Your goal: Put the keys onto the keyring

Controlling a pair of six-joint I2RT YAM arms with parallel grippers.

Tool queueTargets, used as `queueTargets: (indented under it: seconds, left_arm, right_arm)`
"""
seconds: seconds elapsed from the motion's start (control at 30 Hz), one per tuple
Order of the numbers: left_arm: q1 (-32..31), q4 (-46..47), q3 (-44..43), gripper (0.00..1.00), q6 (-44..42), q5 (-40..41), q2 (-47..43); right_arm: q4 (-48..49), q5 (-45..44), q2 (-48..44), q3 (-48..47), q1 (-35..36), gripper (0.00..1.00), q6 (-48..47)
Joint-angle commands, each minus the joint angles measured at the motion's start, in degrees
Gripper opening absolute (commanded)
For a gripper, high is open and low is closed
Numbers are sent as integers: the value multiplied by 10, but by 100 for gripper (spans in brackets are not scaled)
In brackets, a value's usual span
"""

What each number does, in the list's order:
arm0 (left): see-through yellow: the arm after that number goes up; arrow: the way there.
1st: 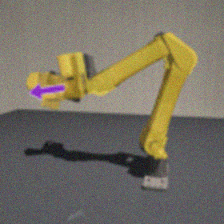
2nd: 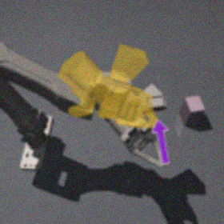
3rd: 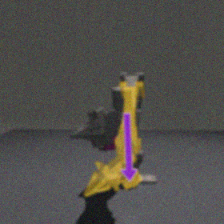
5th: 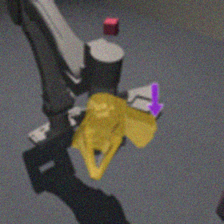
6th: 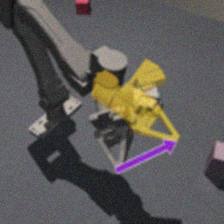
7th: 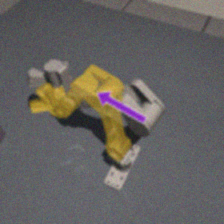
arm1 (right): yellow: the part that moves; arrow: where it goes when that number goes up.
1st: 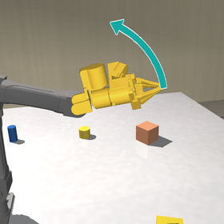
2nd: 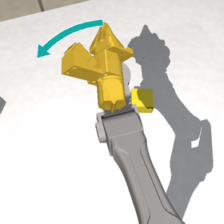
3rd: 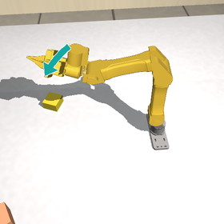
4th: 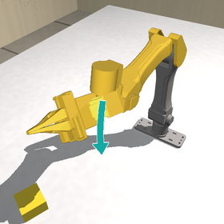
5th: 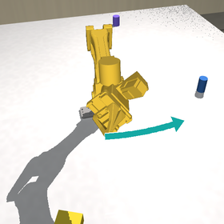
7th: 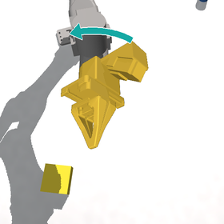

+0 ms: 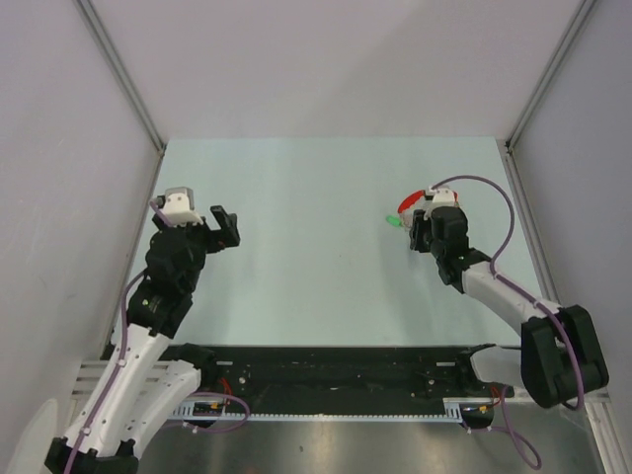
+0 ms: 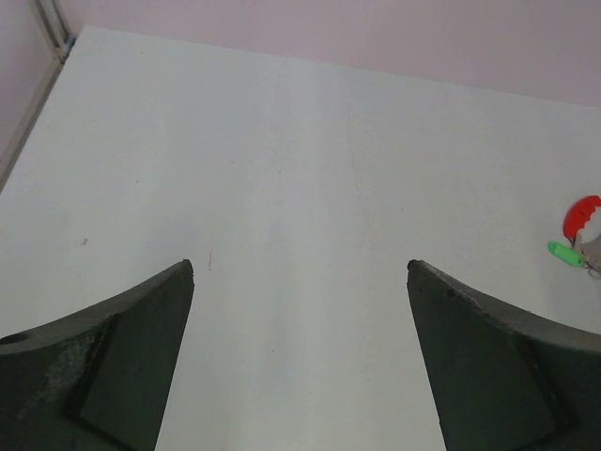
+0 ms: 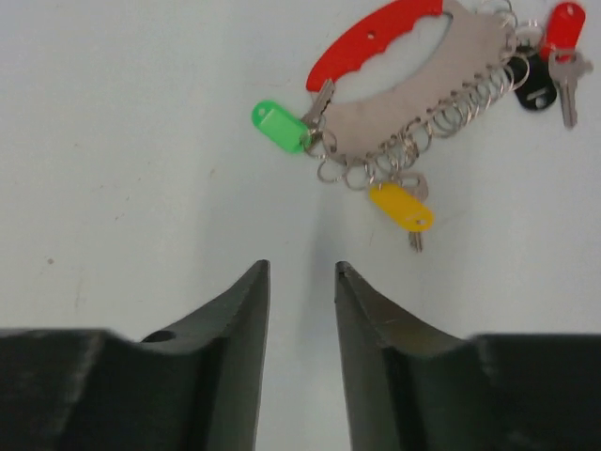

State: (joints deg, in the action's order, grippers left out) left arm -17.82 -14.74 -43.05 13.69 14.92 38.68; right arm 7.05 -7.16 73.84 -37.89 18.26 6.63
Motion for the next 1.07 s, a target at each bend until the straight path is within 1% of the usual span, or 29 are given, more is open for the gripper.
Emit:
queueTargets:
  seconds: [0.0, 0.07, 0.1, 0.17, 0.2, 0.23, 0.27, 0.4, 0.53, 0.6, 0.77, 0.93, 1.03]
  left_arm:
    - [3, -7, 17, 100, -24, 54, -43]
    - [3, -4, 24, 100, -29, 70, -66]
    - [3, -5, 25, 100, -30, 75, -73]
    - [3, -6, 29, 100, -31, 94, -98]
    - [3, -4, 31, 100, -31, 99, -105]
    - [3, -2, 34, 100, -35, 103, -123]
    - [3, 1, 37, 100, -36, 107, -130]
    - [3, 16, 46, 100, -44, 119, -167]
    - [4, 23, 52, 100, -48, 130, -194]
    - [4, 23, 54, 100, -48, 139, -207]
    - [7, 40, 67, 100, -46, 136, -220]
    - [11, 39, 66, 100, -41, 135, -209]
    - [13, 37, 67, 100, -39, 127, -212]
  right_arm:
    - [-36, -26, -93, 14, -2, 51, 48]
    - [-55, -43, -142, 15, -2, 62, 53]
    - [-68, -50, -162, 15, -2, 73, 61]
    - [-91, -66, -220, 15, -2, 81, 65]
    - [-99, -75, -239, 15, -2, 89, 66]
    - [-103, -90, -258, 15, -2, 94, 68]
    - [-105, -99, -301, 14, -2, 100, 68]
    - [-105, -140, -395, 14, -2, 100, 41]
    - [-100, -181, -457, 15, -2, 100, 25]
    - [-98, -183, -480, 15, -2, 100, 15]
    - [-91, -186, -507, 23, -2, 100, 7]
    - [-76, -186, -527, 45, -2, 100, 8]
    - [-34, -168, -527, 63, -2, 100, 22]
